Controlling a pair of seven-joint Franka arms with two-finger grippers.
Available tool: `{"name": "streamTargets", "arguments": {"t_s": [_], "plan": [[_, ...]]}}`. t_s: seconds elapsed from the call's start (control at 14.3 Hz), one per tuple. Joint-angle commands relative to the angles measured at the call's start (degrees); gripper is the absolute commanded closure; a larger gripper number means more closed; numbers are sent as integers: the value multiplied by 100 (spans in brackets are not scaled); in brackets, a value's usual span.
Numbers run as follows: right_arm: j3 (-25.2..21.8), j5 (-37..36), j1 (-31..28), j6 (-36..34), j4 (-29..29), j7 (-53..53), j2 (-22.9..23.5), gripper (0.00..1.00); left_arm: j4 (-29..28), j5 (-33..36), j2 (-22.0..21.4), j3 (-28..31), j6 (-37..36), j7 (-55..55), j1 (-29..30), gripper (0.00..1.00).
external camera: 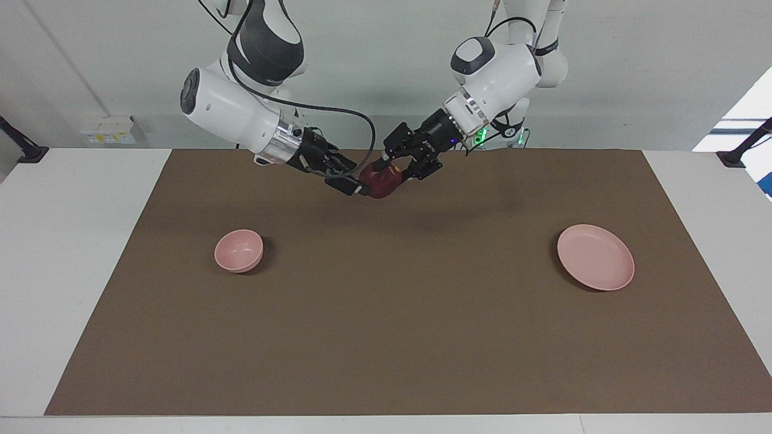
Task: Move apple from plate to bowl
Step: 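Grasp the apple with the right gripper and open the left gripper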
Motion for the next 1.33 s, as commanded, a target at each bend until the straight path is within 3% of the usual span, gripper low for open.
{"name": "streamTargets", "arguments": {"t_s": [0.0,0.84,0.91,1.05,1.12,1.26], "plan": [[12,137,76,47,8,129,38,0,-45,-119,-97,30,124,-81,-93,100],[12,119,367,302,8,252,170,0,-54,-110,-97,30,107,-116,-92,97],[12,119,367,311,17,217,170,29,-54,-101,-97,30,107,-116,-84,95],[12,128,358,320,34,164,179,100,-45,-101,-97,30,107,-116,-84,88],[12,128,358,311,52,208,188,100,-54,-101,-97,30,107,-107,-92,84],[12,119,358,311,61,208,197,100,-45,-93,-97,30,89,-99,-84,56]]}}
